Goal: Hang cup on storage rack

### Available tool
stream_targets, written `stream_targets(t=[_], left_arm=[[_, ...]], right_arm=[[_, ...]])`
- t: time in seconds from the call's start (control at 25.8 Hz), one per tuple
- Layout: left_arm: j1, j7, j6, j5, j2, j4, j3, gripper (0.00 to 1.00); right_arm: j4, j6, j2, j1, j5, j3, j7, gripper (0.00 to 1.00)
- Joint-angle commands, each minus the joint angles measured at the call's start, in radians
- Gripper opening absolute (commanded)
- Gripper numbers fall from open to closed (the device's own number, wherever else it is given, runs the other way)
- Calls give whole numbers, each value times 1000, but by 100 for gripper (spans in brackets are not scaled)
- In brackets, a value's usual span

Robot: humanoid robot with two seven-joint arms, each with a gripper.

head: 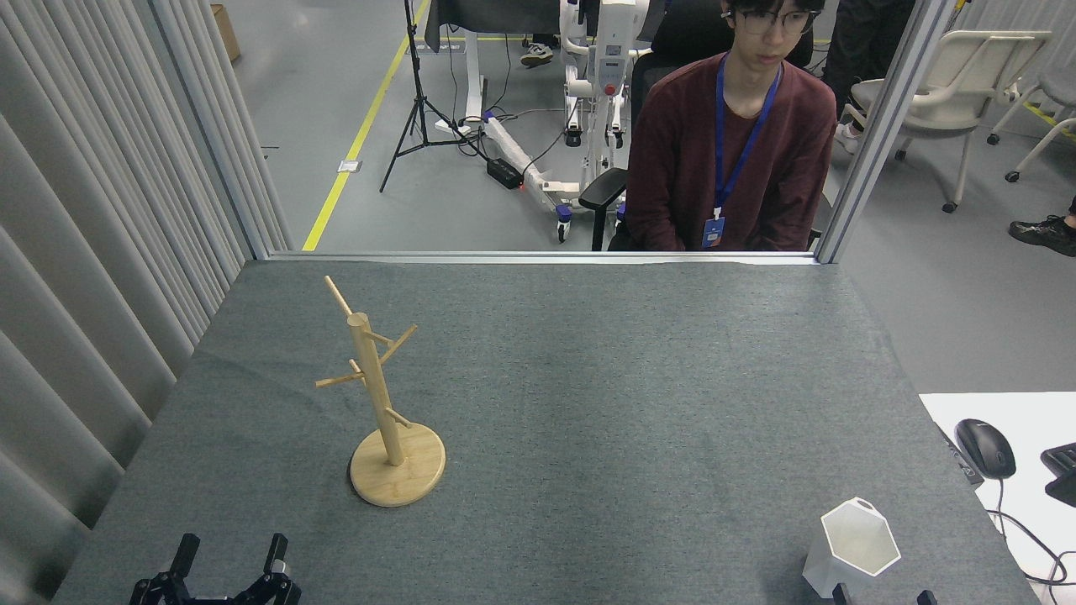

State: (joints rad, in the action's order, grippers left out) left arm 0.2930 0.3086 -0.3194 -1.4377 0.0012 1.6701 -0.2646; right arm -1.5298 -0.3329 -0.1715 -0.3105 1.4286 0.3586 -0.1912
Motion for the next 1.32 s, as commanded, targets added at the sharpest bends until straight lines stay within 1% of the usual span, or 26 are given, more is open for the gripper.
stream_targets(t=[0.0,0.12,0.43,0.58,0.85,1.08,1.16,1.28], left_arm=[[0,4,0,0,0,2,1,100],[0,6,0,0,0,0,-1,100],[0,20,-1,-1,0,2,-5,100],[2,21,-4,0,2,2,-7,100],[5,34,-6,0,5,-1,-7,100],[6,34,-6,0,6,2,-8,100],[14,34,-7,0,6,3,-8,100],[17,34,-7,0,10,5,-8,100]], right_arm=[[40,0,-14,37,7,-4,-2,99],[59,-1,-16,59,7,-4,-2,99],[59,-5,-14,67,10,-12,-2,99],[60,-5,-14,87,27,-23,-2,99],[65,-6,-17,88,27,-24,-2,99],[108,-6,-23,120,29,-33,-4,99],[117,-6,-37,131,29,-35,-4,99],[142,-8,-42,143,27,-35,-4,99]])
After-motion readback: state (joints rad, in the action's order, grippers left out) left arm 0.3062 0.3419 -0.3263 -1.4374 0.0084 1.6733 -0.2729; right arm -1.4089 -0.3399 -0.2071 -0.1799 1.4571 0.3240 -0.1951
